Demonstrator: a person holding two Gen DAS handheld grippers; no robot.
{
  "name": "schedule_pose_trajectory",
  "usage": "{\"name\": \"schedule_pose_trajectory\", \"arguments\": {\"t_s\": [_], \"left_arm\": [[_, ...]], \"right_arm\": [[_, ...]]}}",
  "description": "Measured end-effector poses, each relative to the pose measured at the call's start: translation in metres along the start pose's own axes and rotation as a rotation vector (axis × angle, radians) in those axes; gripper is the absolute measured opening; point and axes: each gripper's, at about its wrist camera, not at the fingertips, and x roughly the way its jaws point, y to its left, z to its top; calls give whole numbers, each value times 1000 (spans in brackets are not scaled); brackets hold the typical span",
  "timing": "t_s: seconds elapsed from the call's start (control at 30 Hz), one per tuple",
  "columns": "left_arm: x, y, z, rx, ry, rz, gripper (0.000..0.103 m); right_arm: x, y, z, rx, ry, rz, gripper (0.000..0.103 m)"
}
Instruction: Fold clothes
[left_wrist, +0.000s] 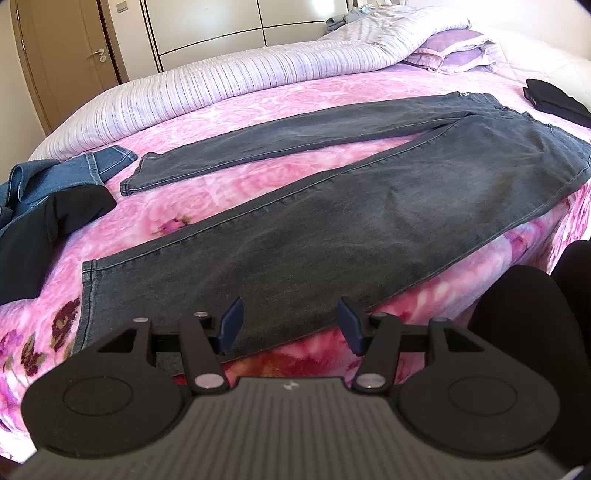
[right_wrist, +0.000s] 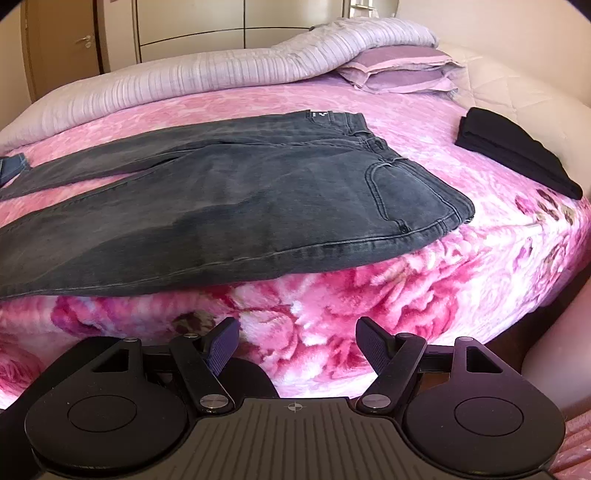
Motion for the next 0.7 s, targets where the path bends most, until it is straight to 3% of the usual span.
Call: {"name": "schedule_pose_trajectory", "arguments": {"t_s": [0.13, 0.23, 0.37, 0.47, 0.7], "left_arm": [[-1, -5, -1, 59, -11, 15, 53], [-7, -22, -10, 269, -70, 61, 59], [-10, -40, -28, 507, -110, 105, 60], [-11, -48, -41, 589, -131, 117, 60], [10, -68, -55, 734, -135, 199, 59]], "right_arm": [[2, 1, 0, -9, -3, 12, 74], [1, 0, 0, -59, -33, 18, 74], [2, 3, -2, -210, -94, -21, 74], [6, 4, -5, -300, -112, -73, 74], [10, 15, -3, -301, -141, -33, 74]]}}
